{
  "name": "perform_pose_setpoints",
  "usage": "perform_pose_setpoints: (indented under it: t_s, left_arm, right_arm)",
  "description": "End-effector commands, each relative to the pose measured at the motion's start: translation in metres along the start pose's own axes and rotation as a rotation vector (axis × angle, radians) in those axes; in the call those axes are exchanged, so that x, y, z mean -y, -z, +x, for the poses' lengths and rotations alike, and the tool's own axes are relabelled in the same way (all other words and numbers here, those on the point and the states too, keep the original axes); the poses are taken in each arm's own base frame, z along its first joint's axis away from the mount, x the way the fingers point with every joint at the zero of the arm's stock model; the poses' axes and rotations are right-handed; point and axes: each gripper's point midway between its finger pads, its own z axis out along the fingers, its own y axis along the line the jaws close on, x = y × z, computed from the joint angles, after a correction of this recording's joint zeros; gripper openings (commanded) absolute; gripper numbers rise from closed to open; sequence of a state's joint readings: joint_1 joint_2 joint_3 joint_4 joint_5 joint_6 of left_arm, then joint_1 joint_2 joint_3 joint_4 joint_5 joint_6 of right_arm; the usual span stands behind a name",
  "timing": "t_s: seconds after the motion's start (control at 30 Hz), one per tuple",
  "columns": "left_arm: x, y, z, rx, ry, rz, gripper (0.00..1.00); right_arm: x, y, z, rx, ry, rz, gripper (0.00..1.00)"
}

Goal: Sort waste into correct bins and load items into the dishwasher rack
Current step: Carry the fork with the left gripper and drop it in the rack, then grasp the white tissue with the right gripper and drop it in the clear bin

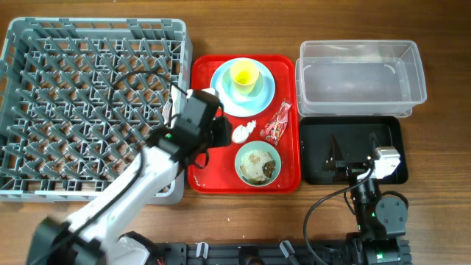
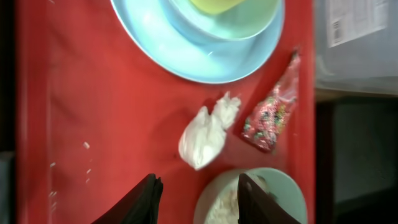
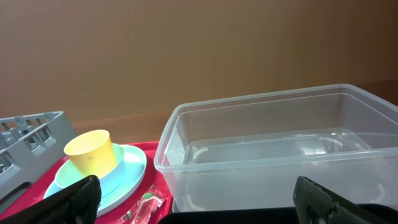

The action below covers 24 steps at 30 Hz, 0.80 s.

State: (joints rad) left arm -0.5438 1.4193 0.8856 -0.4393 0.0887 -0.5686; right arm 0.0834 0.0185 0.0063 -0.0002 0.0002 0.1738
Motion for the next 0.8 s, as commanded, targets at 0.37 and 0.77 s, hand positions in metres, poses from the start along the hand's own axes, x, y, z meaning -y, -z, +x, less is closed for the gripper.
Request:
perform_pose_setpoints:
  t_s: [0.37,0.77]
  left_arm:
    - [0.009,-0.015,-0.010,-0.029,-0.040,-0.070,0.49]
    - [-0.154,0.211,-0.104,0.288,0.553,-0.277,0.70]
  right_arm:
    - [0.000,0.000,-0.002,0.010,0.011,0.001,1.00]
    - [-0.012,0.001,0.001,-0.011,-0.106,-0.069,1.00]
